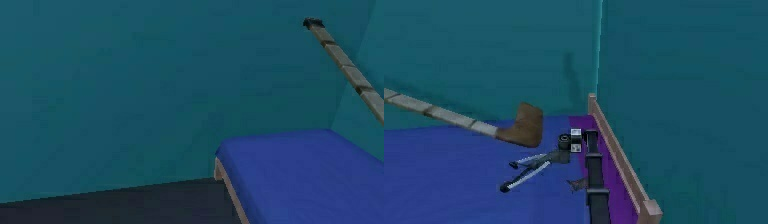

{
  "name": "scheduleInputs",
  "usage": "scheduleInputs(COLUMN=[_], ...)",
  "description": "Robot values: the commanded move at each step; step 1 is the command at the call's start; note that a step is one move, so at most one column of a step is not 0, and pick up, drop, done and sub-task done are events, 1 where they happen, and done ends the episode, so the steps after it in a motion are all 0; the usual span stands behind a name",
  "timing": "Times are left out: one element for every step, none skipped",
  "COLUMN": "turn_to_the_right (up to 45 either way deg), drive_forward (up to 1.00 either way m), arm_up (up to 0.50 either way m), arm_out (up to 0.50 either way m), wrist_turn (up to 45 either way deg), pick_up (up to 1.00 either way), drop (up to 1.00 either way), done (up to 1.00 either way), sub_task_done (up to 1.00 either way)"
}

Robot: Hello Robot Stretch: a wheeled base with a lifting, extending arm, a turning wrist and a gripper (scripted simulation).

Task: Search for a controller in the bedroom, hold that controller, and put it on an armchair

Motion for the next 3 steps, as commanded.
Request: scheduleInputs(turn_to_the_right=[0.0, 0.0, 0.0], drive_forward=[0.00, 0.00, 0.00], arm_up=[0.00, 0.00, 0.00], arm_out=[0.00, 0.00, 0.00], wrist_turn=[45.0, 45.0, 3.0], pick_up=[0.00, 0.00, 0.00], drop=[0.00, 0.00, 0.00], done=[0.00, 0.00, 0.00], sub_task_done=[0.00, 0.00, 0.00])
